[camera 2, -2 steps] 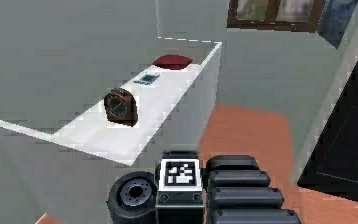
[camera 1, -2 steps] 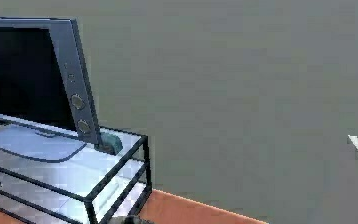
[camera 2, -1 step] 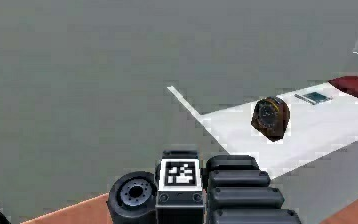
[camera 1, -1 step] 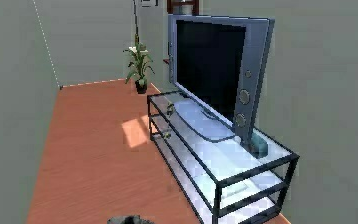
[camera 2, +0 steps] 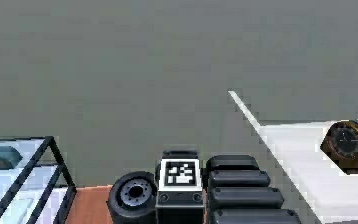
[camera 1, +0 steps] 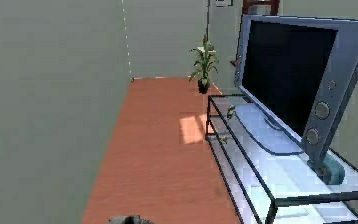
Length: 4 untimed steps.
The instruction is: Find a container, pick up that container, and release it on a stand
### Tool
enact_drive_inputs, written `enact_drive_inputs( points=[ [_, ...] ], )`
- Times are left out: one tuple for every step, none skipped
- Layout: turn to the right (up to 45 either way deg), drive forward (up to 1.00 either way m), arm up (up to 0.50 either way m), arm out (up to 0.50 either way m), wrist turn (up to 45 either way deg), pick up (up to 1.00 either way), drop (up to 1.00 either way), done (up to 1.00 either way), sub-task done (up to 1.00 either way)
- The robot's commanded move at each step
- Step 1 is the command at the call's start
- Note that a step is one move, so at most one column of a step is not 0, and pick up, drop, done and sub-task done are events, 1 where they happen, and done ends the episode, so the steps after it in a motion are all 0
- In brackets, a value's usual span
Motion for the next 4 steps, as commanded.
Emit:
enact_drive_inputs(
  points=[
    [0.0, 1.00, 0.00, 0.00, 0.0, 0.00, 0.00, 0.00, 0.00],
    [0.0, 0.50, 0.00, 0.00, 0.0, 0.00, 0.00, 0.00, 0.00],
    [-45.0, 0.00, 0.00, 0.00, 0.0, 0.00, 0.00, 0.00, 0.00],
    [-45.0, 0.00, 0.00, 0.00, 0.0, 0.00, 0.00, 0.00, 0.00]
  ],
)
